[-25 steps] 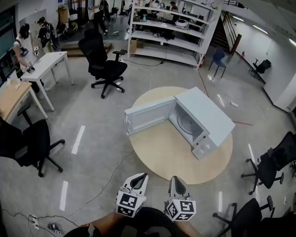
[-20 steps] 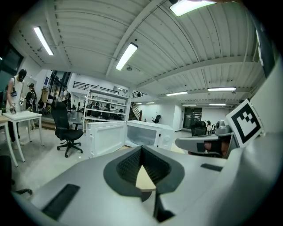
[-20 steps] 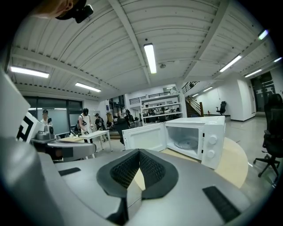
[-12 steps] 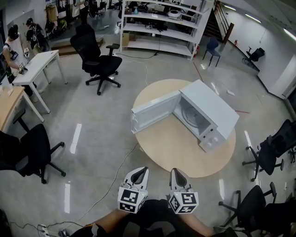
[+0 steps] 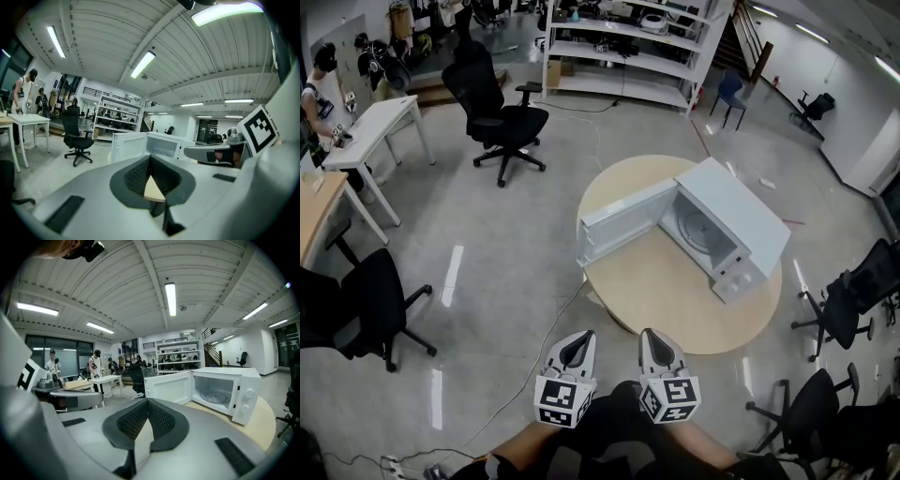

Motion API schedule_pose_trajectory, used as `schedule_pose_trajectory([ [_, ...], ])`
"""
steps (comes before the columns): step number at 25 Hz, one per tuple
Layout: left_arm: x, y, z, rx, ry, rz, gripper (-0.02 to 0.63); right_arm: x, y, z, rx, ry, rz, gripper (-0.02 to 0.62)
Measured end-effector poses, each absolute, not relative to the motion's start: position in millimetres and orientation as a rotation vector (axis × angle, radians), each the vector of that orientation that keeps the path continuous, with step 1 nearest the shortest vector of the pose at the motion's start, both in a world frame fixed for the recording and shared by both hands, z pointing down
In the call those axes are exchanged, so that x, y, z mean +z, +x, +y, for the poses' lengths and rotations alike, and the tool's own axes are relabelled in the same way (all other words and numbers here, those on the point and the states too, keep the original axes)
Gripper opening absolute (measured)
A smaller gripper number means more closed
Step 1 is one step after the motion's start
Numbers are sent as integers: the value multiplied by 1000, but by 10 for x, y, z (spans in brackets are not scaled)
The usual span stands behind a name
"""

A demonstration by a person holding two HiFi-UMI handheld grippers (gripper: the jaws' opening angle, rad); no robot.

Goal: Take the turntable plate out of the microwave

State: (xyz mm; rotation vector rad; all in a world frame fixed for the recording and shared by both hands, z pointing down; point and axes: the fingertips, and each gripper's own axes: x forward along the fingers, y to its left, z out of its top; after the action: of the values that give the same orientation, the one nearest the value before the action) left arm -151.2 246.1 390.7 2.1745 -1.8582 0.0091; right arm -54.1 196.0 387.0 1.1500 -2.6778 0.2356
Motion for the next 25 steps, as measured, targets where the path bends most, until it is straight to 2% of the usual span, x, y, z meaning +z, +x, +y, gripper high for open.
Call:
schedule_pose_trajectory([
  [7, 3882, -1674, 2436, 7, 2157, -1878, 46, 3864, -735, 1943, 232, 1111, -2689, 17],
  [25, 3967, -1417, 1615, 122, 2149, -1832, 46, 4061, -454, 1053, 350, 1164, -2681, 17],
])
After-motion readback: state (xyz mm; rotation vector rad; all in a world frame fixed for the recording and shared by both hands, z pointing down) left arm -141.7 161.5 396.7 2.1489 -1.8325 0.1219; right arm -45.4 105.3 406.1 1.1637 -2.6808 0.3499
